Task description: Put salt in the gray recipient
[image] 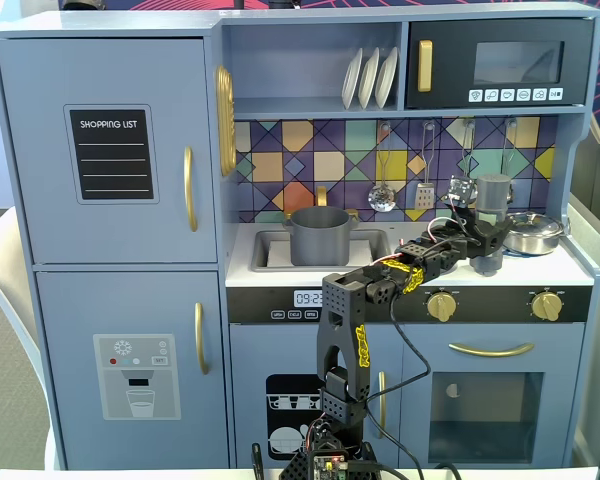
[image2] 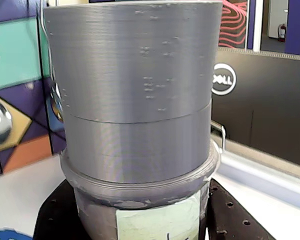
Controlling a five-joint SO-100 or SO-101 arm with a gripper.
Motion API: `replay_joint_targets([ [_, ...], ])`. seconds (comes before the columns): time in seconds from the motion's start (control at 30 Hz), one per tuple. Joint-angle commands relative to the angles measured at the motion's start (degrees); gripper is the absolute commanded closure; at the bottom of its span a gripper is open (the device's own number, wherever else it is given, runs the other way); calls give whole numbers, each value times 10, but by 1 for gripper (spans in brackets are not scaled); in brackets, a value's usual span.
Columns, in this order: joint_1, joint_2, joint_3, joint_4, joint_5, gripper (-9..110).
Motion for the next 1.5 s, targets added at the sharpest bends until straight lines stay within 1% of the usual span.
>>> replay_joint_targets([
  [0.0,4,4,-6,-24,-11,101],
  [0.37,3,-2,21,-26,-27,101],
  [0.4,3,-1,24,-26,-30,100],
  [0.47,4,4,32,-29,-25,91],
  [0.57,11,16,54,-47,-21,69],
  [0.63,18,24,69,-55,-40,59],
  [0.77,25,51,103,-73,-77,47],
  [0.87,26,100,134,-59,-85,44],
  [0.93,28,163,168,-25,-88,45],
  [1.0,29,252,214,40,-91,48],
  [1.07,28,363,260,153,-93,56],
  [1.1,25,420,279,225,-98,64],
  [1.2,-5,583,317,472,-117,93],
  [1.23,-27,635,334,548,-123,100],
  [1.3,-91,731,360,687,-106,101],
  [1.37,-179,800,381,797,-88,101],
  [1.4,-221,818,392,839,-81,101],
  [1.47,-312,830,430,895,-106,101],
])
